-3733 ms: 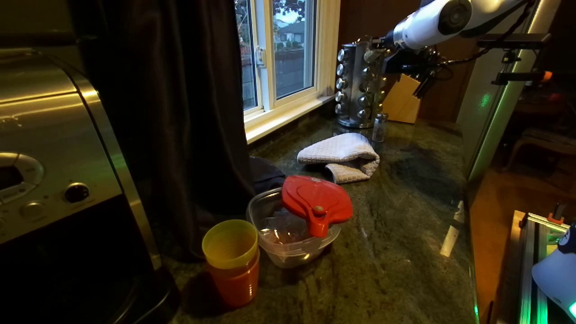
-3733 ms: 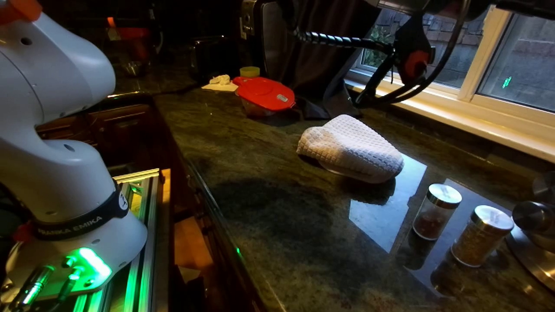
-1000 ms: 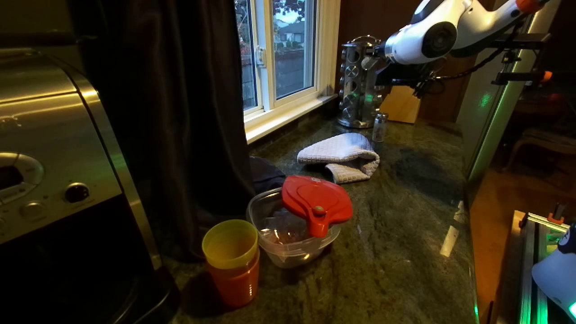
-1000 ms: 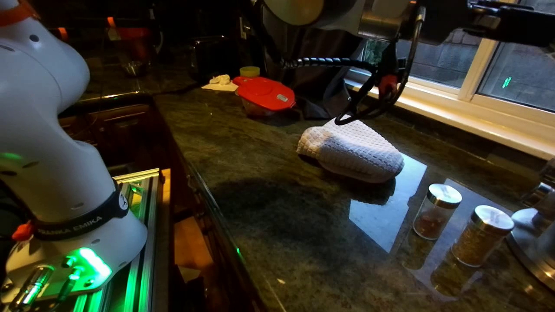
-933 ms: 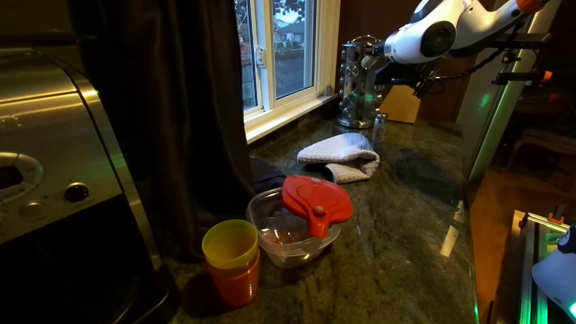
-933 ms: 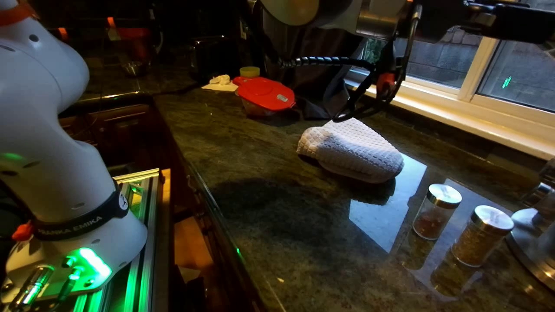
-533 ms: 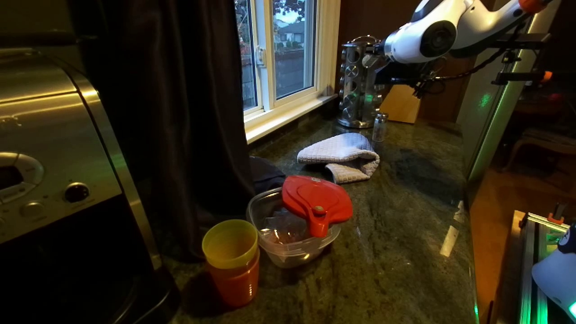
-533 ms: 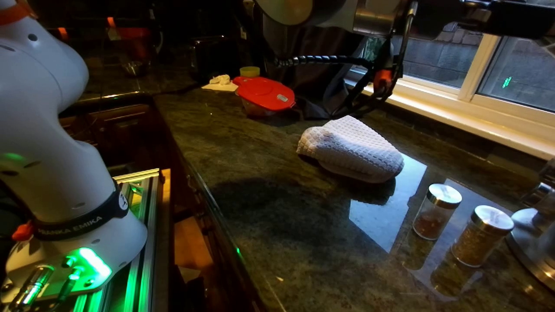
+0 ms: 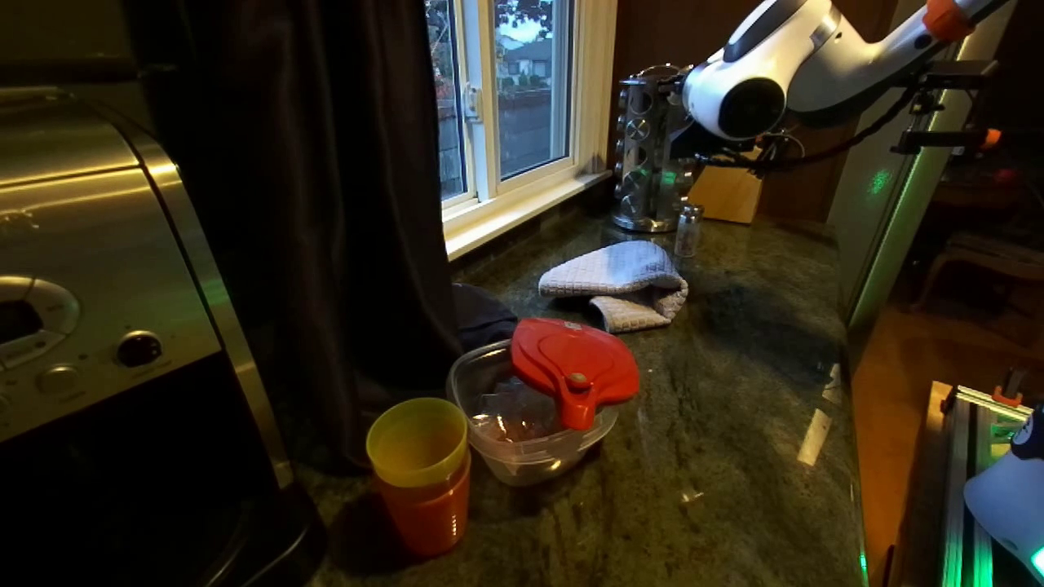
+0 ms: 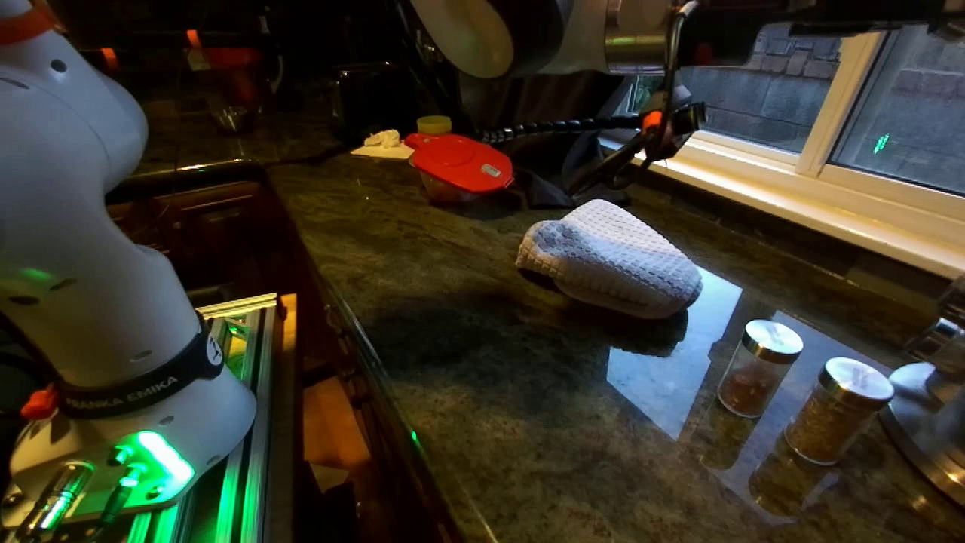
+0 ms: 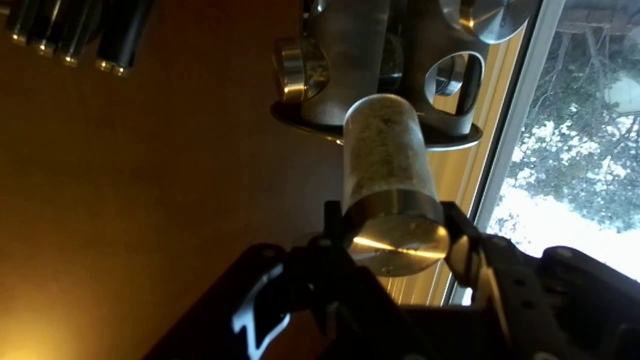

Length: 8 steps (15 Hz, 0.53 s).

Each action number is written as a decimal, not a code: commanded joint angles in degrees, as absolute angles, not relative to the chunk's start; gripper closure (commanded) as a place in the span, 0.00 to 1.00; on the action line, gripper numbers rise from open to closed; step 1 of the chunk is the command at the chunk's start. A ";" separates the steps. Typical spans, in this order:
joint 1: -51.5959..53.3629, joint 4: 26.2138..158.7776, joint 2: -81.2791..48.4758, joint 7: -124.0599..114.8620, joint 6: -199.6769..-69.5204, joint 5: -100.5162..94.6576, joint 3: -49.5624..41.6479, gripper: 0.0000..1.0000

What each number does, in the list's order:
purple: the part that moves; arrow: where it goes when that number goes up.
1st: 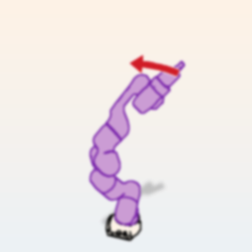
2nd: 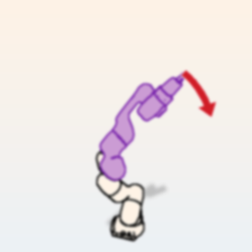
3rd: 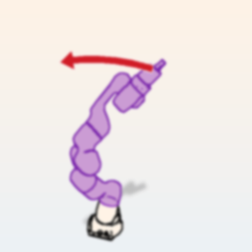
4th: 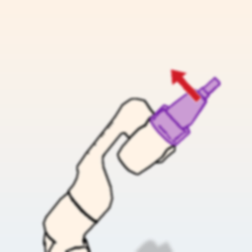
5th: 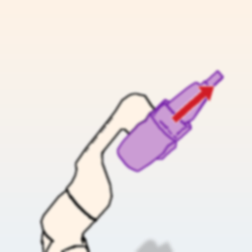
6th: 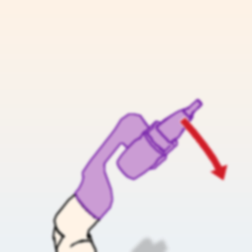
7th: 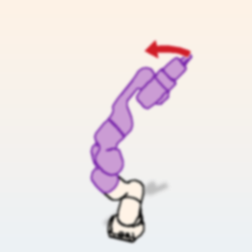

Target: Put one glass jar on the silver stand.

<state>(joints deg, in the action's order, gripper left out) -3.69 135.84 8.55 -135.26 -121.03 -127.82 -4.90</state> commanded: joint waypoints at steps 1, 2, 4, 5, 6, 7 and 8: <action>-1.60 137.42 7.74 -134.59 -114.46 -125.82 -3.17 0.76; -1.18 137.03 7.09 -134.83 -114.08 -125.76 -2.88 0.76; -0.57 136.20 6.04 -134.28 -114.40 -125.26 -2.38 0.76; -0.39 135.64 5.27 -134.22 -114.63 -125.29 -2.25 0.76; -0.26 134.94 4.52 -133.71 -115.11 -124.82 -2.20 0.76; -0.20 134.21 3.64 -133.52 -114.91 -124.62 -2.15 0.76; -0.18 133.66 2.98 -133.10 -114.88 -124.17 -2.05 0.76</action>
<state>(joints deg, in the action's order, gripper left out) -0.60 136.00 5.48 -134.60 -115.40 -126.36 -2.28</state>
